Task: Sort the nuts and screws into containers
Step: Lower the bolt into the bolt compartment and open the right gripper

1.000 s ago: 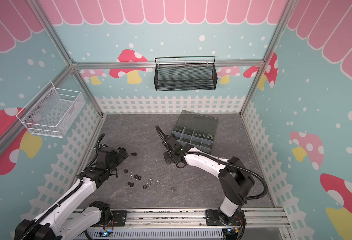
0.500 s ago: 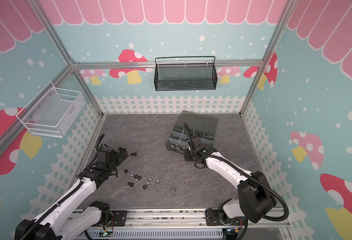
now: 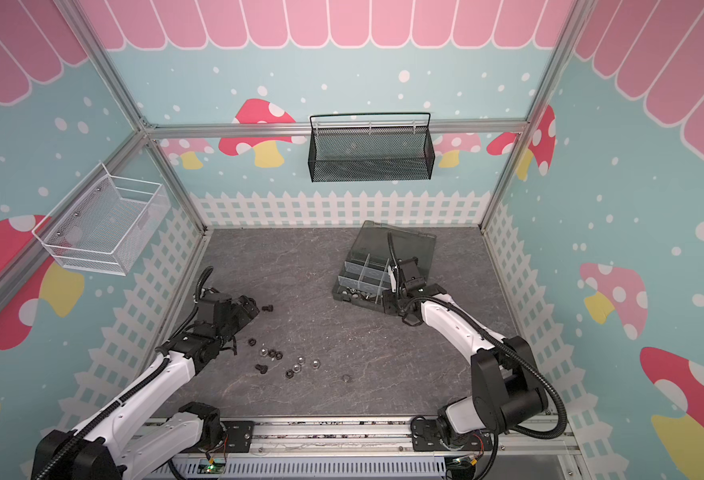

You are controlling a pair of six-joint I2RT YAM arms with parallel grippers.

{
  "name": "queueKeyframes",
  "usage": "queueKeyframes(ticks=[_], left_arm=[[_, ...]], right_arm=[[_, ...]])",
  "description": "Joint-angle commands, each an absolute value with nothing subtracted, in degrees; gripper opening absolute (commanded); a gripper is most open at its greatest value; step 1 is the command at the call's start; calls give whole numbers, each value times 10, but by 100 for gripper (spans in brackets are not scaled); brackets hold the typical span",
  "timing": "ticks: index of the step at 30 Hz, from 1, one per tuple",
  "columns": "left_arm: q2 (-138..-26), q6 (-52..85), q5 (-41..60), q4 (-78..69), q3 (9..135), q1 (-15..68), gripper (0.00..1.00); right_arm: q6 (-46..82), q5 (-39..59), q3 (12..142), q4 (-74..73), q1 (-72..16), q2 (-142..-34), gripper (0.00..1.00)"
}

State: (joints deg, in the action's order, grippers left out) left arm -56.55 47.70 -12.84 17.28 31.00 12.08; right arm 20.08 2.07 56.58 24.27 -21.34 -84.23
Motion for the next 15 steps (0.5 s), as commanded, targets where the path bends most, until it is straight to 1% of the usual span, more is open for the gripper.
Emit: queueKeyframes(ticks=[1,10,15], left_arm=[[-569,471,-124,166,325,117,100],[-570,475,-129,167,326,117,100],[-573,477,-126,167,328,117,100]], right_arm=[[135,25,600,250,-210,-864,0],[64,-40,639,259,-206,-914,0],[30,-43,644,252,-206,-934,1]])
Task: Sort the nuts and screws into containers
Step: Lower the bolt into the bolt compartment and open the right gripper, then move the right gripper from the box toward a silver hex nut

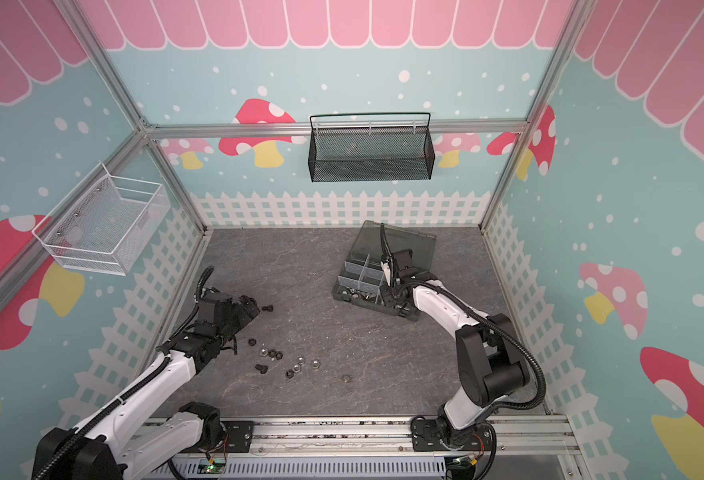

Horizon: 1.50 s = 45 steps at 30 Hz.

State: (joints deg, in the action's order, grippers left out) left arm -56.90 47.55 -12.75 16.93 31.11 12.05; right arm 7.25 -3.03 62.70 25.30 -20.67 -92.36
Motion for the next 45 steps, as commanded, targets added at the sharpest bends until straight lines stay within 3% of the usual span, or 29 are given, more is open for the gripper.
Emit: queueKeyframes(ticks=[1,12,18,21,36,45], left_arm=[[-573,478,-126,166,328,117,100],[-572,482,-125,166,328,117,100],[-570,480,-126,169,329,117,100],[-569,476,-129,174,332,117,100],[-547,464,-142,202,342,115,100],[-549,459,-139,229,346,112,100]], right_arm=[[26,-41,645,250,-206,-937,2],[8,-32,656,239,-206,-975,8],[10,-25,663,239,-206,-986,26],[13,-23,663,240,-206,-985,30],[58,36,661,258,-216,-910,33],[119,2,636,282,-317,-857,34]])
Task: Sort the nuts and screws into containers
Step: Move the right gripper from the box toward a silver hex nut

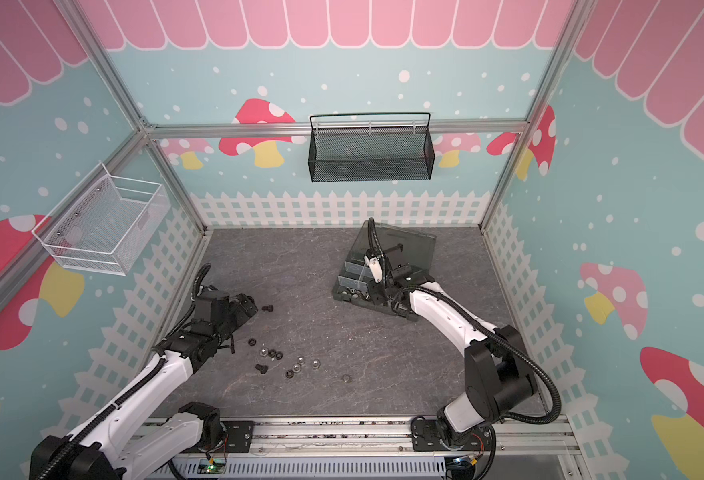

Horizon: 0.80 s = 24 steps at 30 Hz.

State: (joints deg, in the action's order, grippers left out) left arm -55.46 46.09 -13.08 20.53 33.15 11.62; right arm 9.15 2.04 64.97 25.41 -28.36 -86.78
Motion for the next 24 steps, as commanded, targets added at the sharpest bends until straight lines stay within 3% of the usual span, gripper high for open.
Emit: queueKeyframes(ticks=[1,17,24], left_arm=[[-548,459,-138,232,346,111,100],[-548,469,-125,249,341,100,100],[-548,479,-118,246,337,98,100]], right_arm=[[127,-5,634,291,-334,-857,35],[245,34,537,395,-514,-798,49],[257,49,519,390,-571,-830,49]])
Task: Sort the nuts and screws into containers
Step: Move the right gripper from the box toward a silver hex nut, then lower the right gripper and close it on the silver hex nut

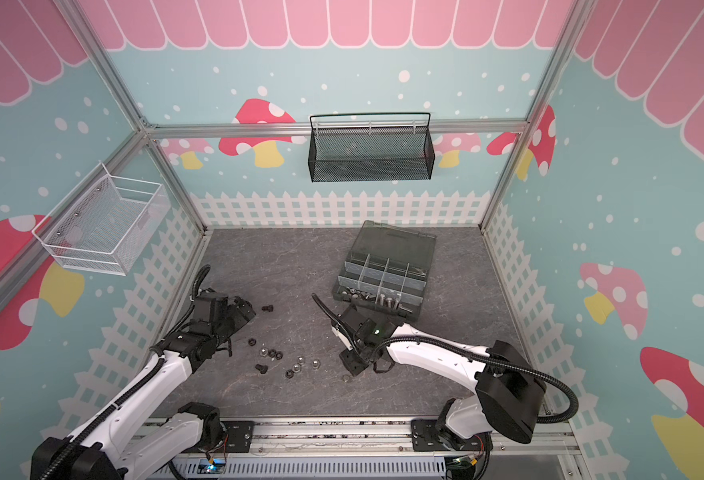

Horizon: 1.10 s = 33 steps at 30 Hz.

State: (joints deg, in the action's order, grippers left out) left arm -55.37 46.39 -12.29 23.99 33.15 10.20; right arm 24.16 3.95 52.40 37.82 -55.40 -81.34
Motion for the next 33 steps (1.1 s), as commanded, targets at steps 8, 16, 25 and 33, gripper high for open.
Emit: queueKeyframes(ticks=[8,16,25,33], left_arm=[[-544,483,-118,246,332,95,100],[-552,484,-112,239,330,93,100],[-558,485,-111,234,327,92,100],[-560,483,-109,232,324,90,100]], right_arm=[[233,56,530,394,-603,-874,50],[228,39,535,380,-607,-907,46],[215,46,544,352,-607,-937,38],[210,58,543,340,-607,-957,22]])
